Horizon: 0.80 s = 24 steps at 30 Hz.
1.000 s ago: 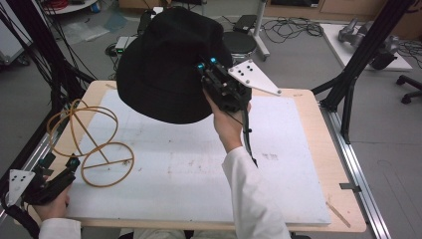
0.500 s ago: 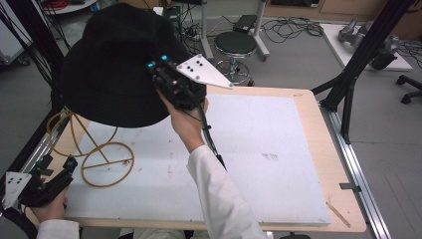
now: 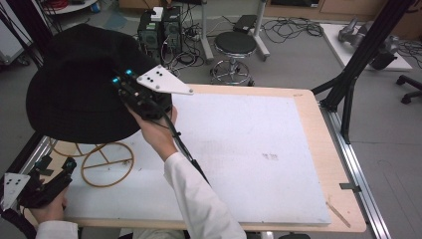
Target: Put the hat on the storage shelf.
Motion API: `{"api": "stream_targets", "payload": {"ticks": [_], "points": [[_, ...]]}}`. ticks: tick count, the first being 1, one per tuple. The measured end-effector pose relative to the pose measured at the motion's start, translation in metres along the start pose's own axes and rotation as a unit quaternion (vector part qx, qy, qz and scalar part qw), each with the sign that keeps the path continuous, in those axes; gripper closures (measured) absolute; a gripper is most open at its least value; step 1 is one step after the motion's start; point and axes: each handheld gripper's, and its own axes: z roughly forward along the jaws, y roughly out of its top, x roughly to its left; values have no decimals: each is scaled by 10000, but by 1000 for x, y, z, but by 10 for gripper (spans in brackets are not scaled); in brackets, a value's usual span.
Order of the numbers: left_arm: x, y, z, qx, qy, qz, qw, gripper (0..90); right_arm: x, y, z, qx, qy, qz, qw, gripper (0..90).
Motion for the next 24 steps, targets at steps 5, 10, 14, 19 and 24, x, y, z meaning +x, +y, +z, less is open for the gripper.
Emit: {"api": "stream_targets", "payload": {"ticks": [5,10,14,19,24], "points": [[1,0,0,13,-6,-7,10000,250,14,-13,12,215,196,-15,9996,858],[2,0,0,-14,3,-41,10000,250,25,-25,22,442,270,-59,9986,859],[2,0,0,-7,-9,-57,10000,250,32,-36,26,574,347,-79,9977,858],[3,0,0,10,-12,-43,10000,250,38,-50,31,791,405,-93,9960,858],[3,0,0,-13,9,-70,10000,250,42,-58,34,932,425,-128,9947,857]]}}
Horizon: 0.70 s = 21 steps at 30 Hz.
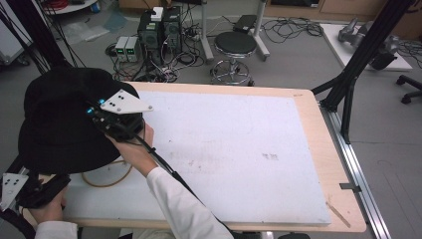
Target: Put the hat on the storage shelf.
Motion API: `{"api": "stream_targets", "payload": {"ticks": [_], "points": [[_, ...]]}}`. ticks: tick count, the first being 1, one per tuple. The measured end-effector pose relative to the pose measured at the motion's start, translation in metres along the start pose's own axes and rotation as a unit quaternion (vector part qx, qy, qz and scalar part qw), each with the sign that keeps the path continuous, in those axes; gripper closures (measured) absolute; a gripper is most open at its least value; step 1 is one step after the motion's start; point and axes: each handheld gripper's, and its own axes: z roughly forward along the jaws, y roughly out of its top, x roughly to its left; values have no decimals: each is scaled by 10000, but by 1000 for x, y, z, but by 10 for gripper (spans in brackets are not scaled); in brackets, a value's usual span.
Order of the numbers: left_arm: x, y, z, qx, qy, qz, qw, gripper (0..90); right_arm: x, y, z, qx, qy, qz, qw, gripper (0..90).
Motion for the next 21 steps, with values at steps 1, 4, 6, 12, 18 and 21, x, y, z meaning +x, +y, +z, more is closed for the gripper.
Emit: {"api": "stream_targets", "payload": {"ticks": [1,4,6,12,18,21], "points": [[0,0,0,0,7,3,10000,250,2,-3,1,67,21,-53,10000,856],[1,0,0,1,7,-2,10000,250,3,-5,1,101,62,-59,9999,855],[1,0,0,-2,7,1,10000,250,4,-7,2,146,109,-85,9998,855],[1,0,0,0,12,-3,10000,250,4,-15,1,253,86,-69,9996,852],[0,0,0,-3,6,0,10000,250,1,-16,-3,153,120,31,9998,799],[0,0,0,-5,9,5,10000,250,-1,-13,-7,94,115,23,9999,759]]}}
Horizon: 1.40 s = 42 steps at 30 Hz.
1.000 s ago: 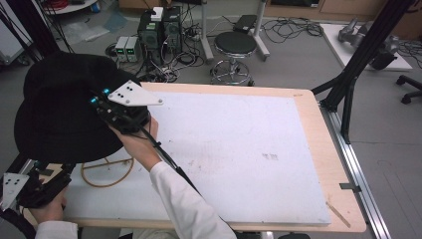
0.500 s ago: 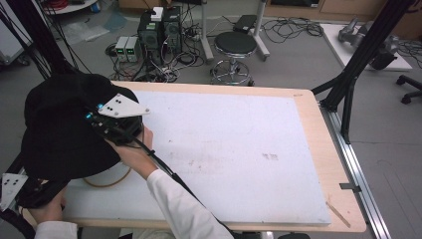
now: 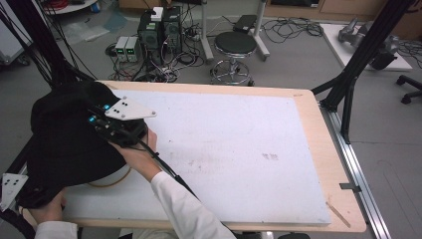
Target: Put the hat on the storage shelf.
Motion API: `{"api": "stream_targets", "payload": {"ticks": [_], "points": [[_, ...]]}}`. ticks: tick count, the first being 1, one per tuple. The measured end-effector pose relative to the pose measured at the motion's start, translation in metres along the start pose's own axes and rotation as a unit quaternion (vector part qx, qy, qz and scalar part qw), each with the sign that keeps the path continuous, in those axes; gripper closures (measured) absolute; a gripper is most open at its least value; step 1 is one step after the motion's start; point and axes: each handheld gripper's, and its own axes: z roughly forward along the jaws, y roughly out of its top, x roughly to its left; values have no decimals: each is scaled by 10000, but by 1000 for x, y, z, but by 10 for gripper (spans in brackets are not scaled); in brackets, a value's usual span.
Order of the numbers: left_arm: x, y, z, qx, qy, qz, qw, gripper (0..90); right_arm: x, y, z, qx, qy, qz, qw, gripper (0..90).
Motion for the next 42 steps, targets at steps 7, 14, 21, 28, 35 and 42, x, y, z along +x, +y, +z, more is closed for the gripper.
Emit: {"api": "stream_targets", "payload": {"ticks": [7,14,21,28,35,42], "points": [[0,0,0,0,0,5,10000,250,-3,3,-7,-128,-147,20,9998,531],[1,0,-1,-1,12,8,10000,250,-16,3,-23,-161,-336,96,9993,442],[0,0,0,-4,13,5,10000,249,-33,8,-51,-274,-584,277,9975,366],[0,0,0,9,11,35,10000,249,-56,17,-91,-395,-922,402,9941,323],[-2,0,-1,-18,14,45,10000,249,-76,17,-133,-575,-1338,376,9886,296],[-1,1,-1,-11,38,52,10000,249,-107,-1,-184,-501,-2004,457,9774,275]]}}
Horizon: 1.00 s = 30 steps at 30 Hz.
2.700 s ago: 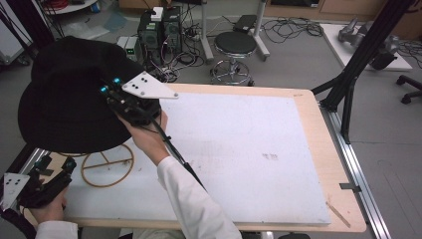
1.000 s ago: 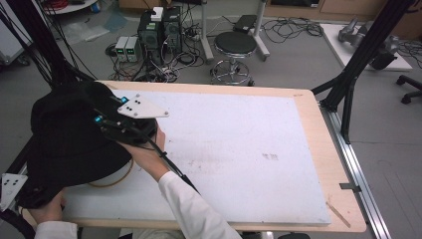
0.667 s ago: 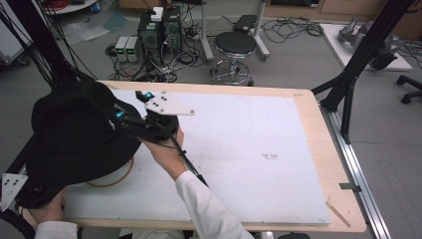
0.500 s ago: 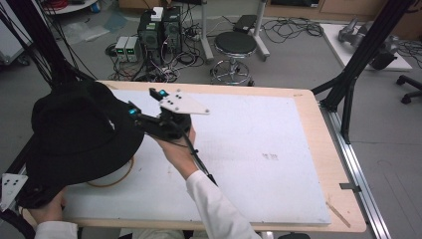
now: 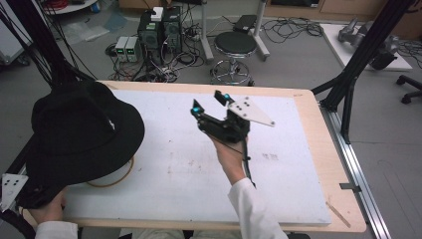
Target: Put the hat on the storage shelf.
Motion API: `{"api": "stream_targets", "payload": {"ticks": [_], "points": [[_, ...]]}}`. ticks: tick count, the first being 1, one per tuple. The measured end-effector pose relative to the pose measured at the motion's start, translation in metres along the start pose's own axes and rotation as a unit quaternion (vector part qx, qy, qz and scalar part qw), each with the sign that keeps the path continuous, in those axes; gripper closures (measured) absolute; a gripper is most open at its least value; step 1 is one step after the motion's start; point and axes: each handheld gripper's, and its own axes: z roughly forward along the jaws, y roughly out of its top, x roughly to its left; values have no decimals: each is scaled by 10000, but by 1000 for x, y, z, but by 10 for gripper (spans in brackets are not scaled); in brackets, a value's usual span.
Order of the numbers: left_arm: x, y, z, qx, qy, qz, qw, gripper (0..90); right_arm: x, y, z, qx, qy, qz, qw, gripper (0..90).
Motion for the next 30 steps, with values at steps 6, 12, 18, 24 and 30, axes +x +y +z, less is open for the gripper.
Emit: {"api": "stream_targets", "payload": {"ticks": [6,12,18,24,30], "points": [[-1,0,0,4,12,5,10000,249,-37,0,-37,-24,-498,45,9987,269],[-1,1,0,-3,37,29,10000,249,-62,4,-61,-77,-782,95,9969,269],[0,1,-1,-8,64,16,10000,249,-76,6,-77,-38,-980,-28,9952,265],[-1,1,-2,-15,62,35,10000,249,-86,3,-93,-40,-1180,-97,9930,260],[-1,1,-2,-10,79,12,10000,249,-98,0,-108,-14,-1397,-116,9901,253]]}}
